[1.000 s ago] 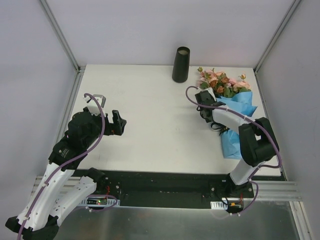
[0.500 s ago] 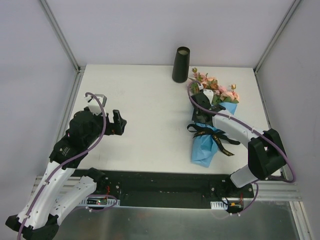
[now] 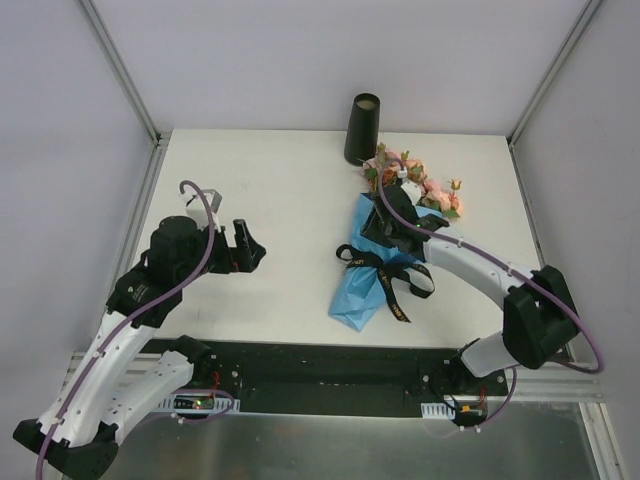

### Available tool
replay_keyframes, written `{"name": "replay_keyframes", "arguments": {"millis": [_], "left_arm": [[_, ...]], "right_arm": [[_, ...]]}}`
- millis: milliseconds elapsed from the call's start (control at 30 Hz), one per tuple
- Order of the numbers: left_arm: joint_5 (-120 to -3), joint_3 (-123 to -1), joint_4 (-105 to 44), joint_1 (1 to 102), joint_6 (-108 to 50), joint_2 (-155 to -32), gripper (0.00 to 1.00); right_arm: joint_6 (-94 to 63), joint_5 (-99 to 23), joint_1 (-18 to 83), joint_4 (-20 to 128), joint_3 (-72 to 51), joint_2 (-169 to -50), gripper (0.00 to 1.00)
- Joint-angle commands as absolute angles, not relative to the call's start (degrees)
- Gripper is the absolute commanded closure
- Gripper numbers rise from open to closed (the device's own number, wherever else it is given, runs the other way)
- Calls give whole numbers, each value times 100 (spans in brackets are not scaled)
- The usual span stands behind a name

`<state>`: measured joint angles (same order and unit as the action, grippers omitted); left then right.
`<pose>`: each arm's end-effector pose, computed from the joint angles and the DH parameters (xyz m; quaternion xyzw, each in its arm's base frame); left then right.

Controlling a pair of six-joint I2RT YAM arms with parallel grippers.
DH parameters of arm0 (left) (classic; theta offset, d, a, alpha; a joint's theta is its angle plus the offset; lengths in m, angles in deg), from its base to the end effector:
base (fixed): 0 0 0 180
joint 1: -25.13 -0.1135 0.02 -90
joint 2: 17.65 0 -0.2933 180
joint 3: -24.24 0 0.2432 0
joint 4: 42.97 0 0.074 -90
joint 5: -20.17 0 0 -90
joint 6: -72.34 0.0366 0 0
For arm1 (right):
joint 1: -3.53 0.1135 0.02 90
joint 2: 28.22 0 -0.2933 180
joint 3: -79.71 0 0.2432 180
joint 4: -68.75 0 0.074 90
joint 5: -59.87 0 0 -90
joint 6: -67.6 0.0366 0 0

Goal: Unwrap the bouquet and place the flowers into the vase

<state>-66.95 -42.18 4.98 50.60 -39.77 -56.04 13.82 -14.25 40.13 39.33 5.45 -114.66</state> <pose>0.0974 -0.0484 0.3723 0.0384 0.8177 -0.2504 0.5169 0.2638 0.1835 0.2824 0.0536 0.9036 0.1396 0.4015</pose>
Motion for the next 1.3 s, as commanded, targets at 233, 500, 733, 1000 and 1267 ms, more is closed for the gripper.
{"name": "replay_keyframes", "arguments": {"millis": [233, 500, 733, 1000, 1267], "left_arm": [[-5148, -3778, -177, 5079, -5008, -6528, 5], [-4417, -2873, -1786, 5114, -5773, -7143, 7], [-4372, -2529, -3077, 5649, -6204, -8118, 9], [-4565, -2924, -3800, 6396, -6248, -9463, 15], [-4952, -3293, -3915, 7012, -6072, -10255, 19]], "right_arm": [[-25, -2502, 4044, 3118, 1804, -9187, 53], [-70, -2952, 4035, 3346, 2798, -8562, 52], [-8, -2671, 4035, 3477, 2992, -8763, 50], [-140, -2451, 4035, 3785, 3089, -9071, 50], [-219, -2336, 4035, 4225, 3458, -8904, 53]]}}
